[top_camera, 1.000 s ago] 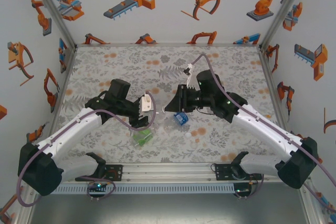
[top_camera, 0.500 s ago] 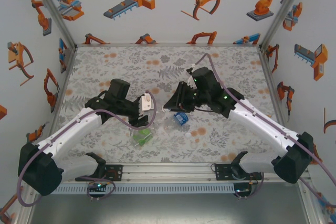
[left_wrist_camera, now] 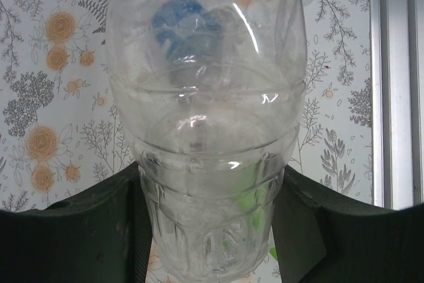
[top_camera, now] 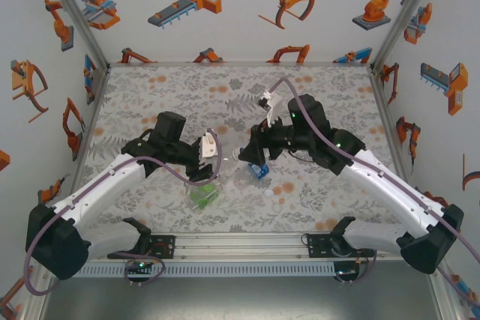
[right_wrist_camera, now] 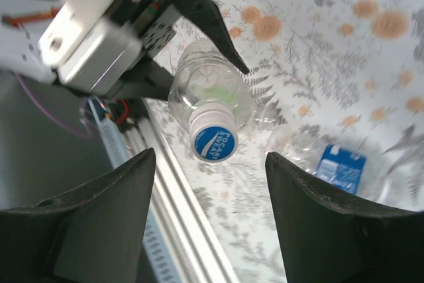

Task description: Screw on the bottle caps

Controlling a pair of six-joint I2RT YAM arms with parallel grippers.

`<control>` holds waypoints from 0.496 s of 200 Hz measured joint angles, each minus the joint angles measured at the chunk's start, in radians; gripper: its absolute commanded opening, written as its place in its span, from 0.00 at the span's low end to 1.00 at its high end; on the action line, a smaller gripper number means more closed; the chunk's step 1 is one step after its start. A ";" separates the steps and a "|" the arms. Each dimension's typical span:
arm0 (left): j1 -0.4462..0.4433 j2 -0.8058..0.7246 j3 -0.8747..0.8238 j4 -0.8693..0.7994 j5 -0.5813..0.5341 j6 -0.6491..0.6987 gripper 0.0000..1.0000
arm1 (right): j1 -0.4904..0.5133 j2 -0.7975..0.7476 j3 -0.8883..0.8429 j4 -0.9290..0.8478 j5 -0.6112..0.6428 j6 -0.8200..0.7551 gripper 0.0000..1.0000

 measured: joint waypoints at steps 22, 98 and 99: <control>0.000 0.000 0.000 0.000 0.010 0.000 0.00 | 0.000 -0.019 -0.001 -0.003 -0.091 -0.257 0.63; 0.000 0.000 0.004 -0.010 0.072 0.010 0.00 | 0.000 0.006 -0.042 0.014 -0.257 -0.732 0.61; 0.000 0.000 0.005 -0.011 0.073 0.011 0.00 | 0.000 0.006 -0.042 0.014 -0.258 -0.733 0.61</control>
